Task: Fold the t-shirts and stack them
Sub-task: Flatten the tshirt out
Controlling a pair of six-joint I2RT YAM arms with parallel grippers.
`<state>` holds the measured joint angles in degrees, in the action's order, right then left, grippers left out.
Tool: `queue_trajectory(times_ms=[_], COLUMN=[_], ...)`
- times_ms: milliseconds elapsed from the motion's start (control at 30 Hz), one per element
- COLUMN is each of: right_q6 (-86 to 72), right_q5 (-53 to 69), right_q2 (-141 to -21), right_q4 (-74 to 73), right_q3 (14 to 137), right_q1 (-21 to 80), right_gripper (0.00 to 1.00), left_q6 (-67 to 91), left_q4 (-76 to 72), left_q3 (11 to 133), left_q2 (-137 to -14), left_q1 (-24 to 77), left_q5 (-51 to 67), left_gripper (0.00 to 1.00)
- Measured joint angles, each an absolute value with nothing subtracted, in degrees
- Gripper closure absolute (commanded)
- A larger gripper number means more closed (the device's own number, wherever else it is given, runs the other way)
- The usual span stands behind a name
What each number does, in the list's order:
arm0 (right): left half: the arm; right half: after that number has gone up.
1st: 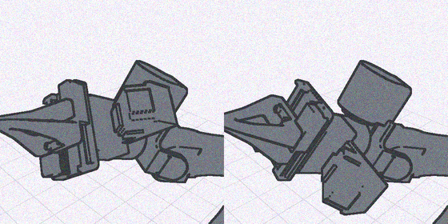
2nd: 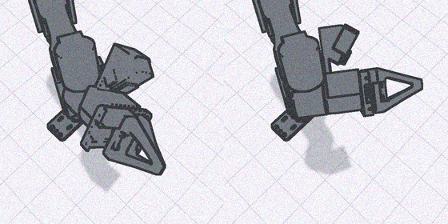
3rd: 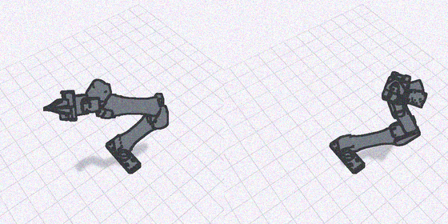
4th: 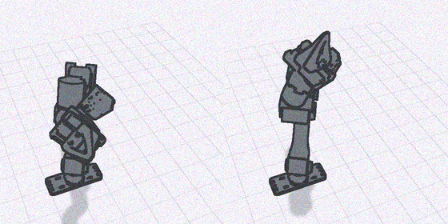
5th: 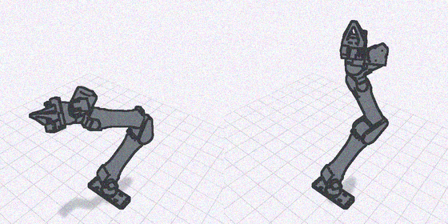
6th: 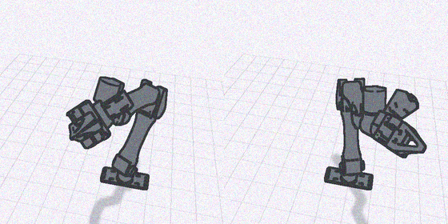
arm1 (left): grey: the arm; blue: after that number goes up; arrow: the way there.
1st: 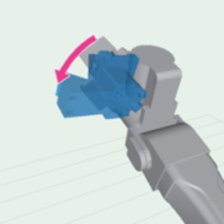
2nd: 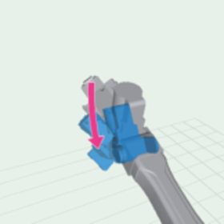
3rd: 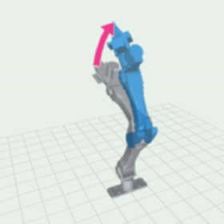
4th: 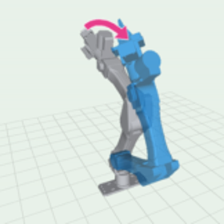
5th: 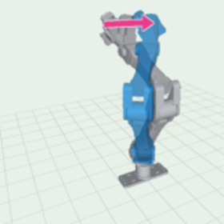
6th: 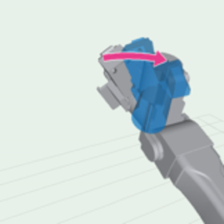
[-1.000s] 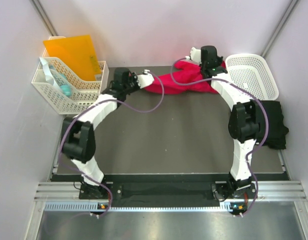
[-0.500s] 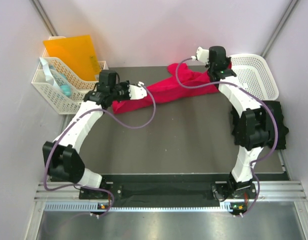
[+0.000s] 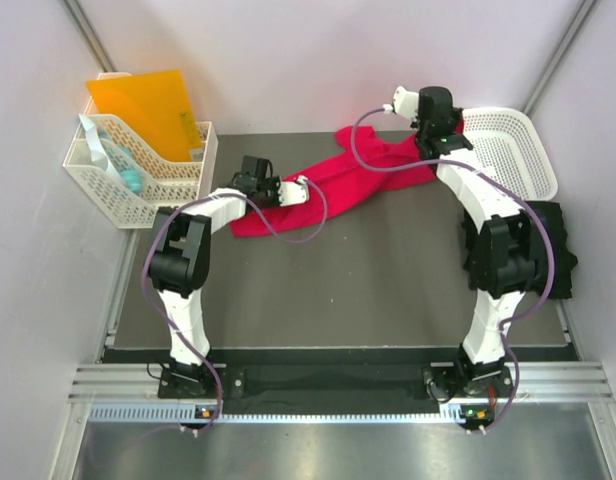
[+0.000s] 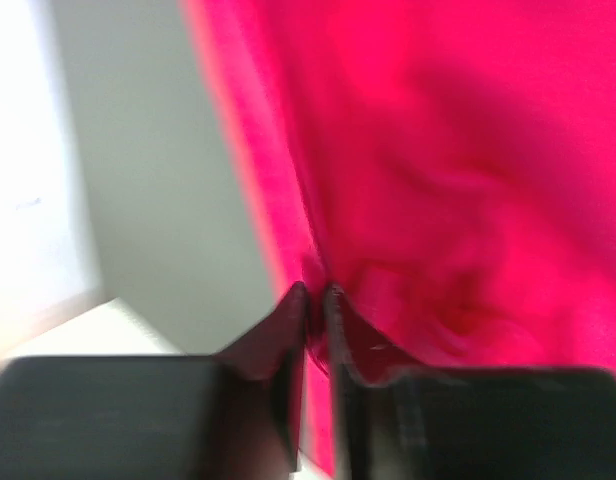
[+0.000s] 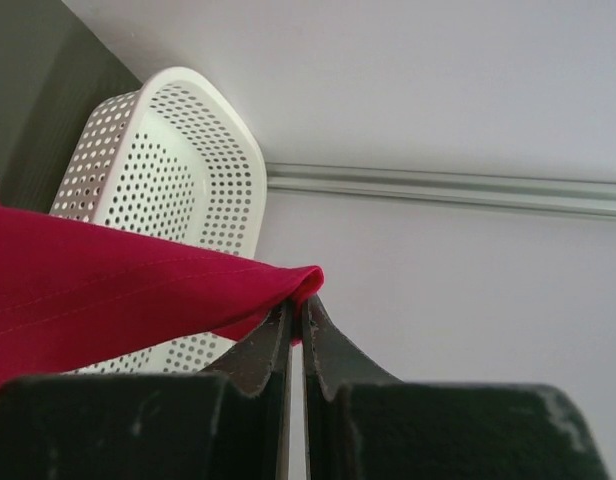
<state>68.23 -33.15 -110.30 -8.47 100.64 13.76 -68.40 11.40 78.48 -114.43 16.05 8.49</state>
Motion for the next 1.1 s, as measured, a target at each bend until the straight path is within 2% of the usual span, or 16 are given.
queue_trajectory(times_ms=[100, 267, 567, 733, 900, 1100], right_q6=[67.66, 66.85, 66.22, 66.17, 66.17, 65.82], right_q5=[-33.23, -33.34, -33.36, -33.34, -33.34, -33.32], right_q2=[-110.30, -110.30, -111.18, -112.44, -112.81, -113.08], right_q4=[-8.38, -8.84, -8.88, -9.37, -9.43, -9.41], right_q3=[99.72, 98.98, 99.11, 99.11, 99.11, 99.11], right_q1=[13.76, 14.13, 14.66, 14.98, 15.00, 15.00], right_gripper=[1.00, 1.00, 1.00, 1.00, 1.00, 1.00], left_q6=[-67.51, -67.13, -66.39, -64.97, -64.64, -64.16], left_q4=[2.81, -10.59, -15.42, -11.09, 0.32, 9.34], left_q3=[77.67, 74.61, 74.19, 74.48, 75.11, 76.40], left_q2=[-114.39, -114.39, -114.39, -113.67, -109.43, -105.32], left_q1=[16.62, 17.82, 18.17, 18.20, 18.70, 19.35], left_q5=[3.75, -4.54, -8.88, -7.81, -2.31, 3.64], left_gripper=[0.58, 0.58, 0.58, 0.58, 0.53, 0.53])
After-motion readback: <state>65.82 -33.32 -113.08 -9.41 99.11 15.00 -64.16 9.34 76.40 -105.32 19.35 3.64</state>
